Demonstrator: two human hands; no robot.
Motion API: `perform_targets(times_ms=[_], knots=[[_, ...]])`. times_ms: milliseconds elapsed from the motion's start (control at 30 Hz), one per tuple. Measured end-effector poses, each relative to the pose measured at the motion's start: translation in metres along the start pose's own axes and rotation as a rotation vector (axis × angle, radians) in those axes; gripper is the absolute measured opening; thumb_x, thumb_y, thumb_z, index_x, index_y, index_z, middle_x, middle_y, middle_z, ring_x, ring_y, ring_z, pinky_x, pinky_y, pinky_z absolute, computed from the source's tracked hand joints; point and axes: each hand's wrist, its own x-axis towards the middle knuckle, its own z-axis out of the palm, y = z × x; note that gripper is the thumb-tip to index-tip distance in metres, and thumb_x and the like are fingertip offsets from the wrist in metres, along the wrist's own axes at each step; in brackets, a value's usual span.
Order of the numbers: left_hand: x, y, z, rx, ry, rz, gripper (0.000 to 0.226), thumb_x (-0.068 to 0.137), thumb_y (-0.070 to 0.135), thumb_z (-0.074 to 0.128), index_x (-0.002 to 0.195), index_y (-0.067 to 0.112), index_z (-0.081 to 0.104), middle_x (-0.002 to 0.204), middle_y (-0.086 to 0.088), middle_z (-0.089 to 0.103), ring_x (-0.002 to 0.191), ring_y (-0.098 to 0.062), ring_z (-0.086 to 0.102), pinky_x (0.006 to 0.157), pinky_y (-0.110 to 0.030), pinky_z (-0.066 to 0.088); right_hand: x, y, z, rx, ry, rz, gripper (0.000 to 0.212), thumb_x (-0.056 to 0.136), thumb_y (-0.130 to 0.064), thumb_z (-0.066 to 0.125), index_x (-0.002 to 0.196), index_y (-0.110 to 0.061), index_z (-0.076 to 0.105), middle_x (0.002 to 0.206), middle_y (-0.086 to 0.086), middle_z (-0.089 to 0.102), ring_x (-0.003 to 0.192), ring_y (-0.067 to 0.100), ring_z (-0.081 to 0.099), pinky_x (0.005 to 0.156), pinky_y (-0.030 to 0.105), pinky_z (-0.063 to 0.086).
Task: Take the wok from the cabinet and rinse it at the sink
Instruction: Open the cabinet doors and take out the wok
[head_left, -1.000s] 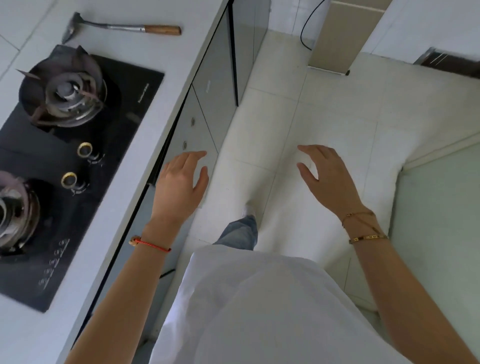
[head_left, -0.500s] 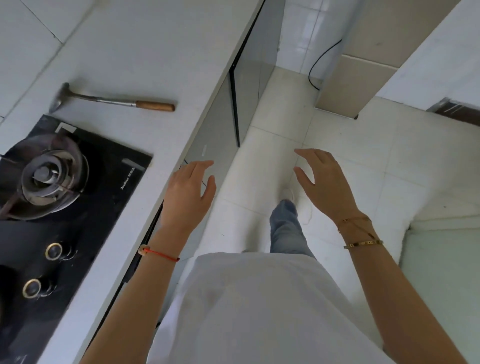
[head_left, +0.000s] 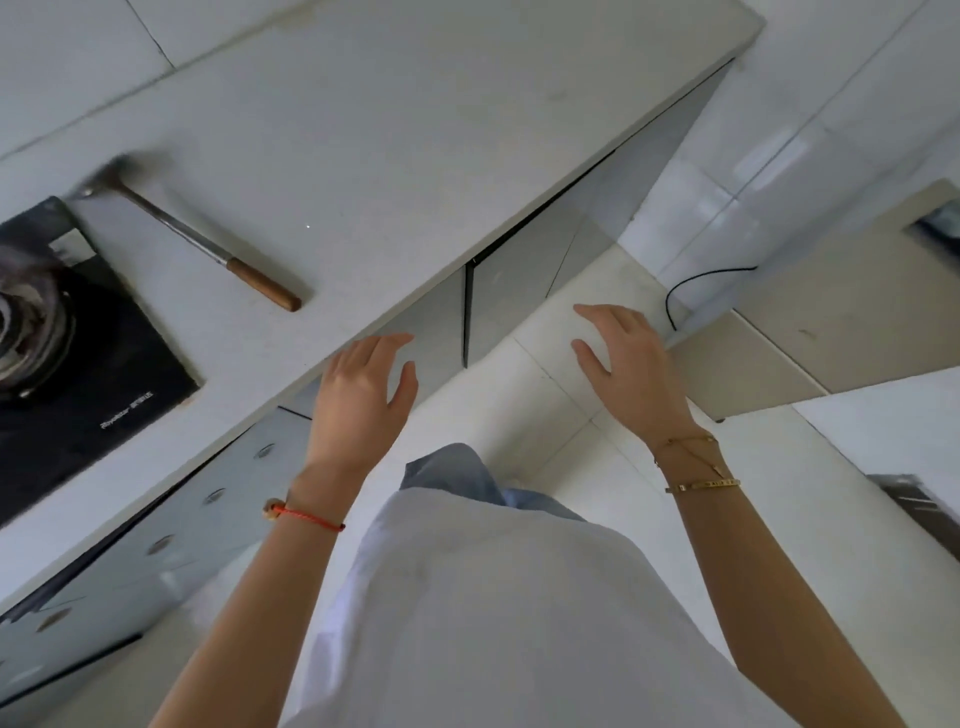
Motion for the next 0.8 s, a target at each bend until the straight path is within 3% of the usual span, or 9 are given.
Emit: perform_targets(times_ms=[433, 800], knots=[[0.1, 0.028, 0.045, 0.103, 0.075, -0.265, 0.029, 0.097, 0.018, 0.056, 0.123, 0.01, 0.063, 0.118, -0.008, 0.069, 0.11, -0.028, 0.064, 0.099, -0.042, 0.049, 0.176, 0.053, -0.009, 0.038, -0.186, -0.26, 0.038, 0.099, -0.02, 0.055, 0.136, -0.01, 0.054, 0.13, 0.01, 0.06, 0.122, 0.028, 0.051, 0.103, 0.041, 0.044], [0.122, 0.077, 0.072, 0.137, 0.186, -0.503, 0.029, 0.097, 0.018, 0.055, 0.123, 0.009, 0.063, 0.119, -0.008, 0.068, 0.109, -0.028, 0.064, 0.099, -0.041, 0.048, 0.247, 0.087, -0.021, 0.032, -0.324, -0.478, 0.036, 0.099, -0.02, 0.055, 0.134, -0.012, 0.055, 0.129, 0.006, 0.06, 0.122, 0.025, 0.051, 0.104, 0.039, 0.042]])
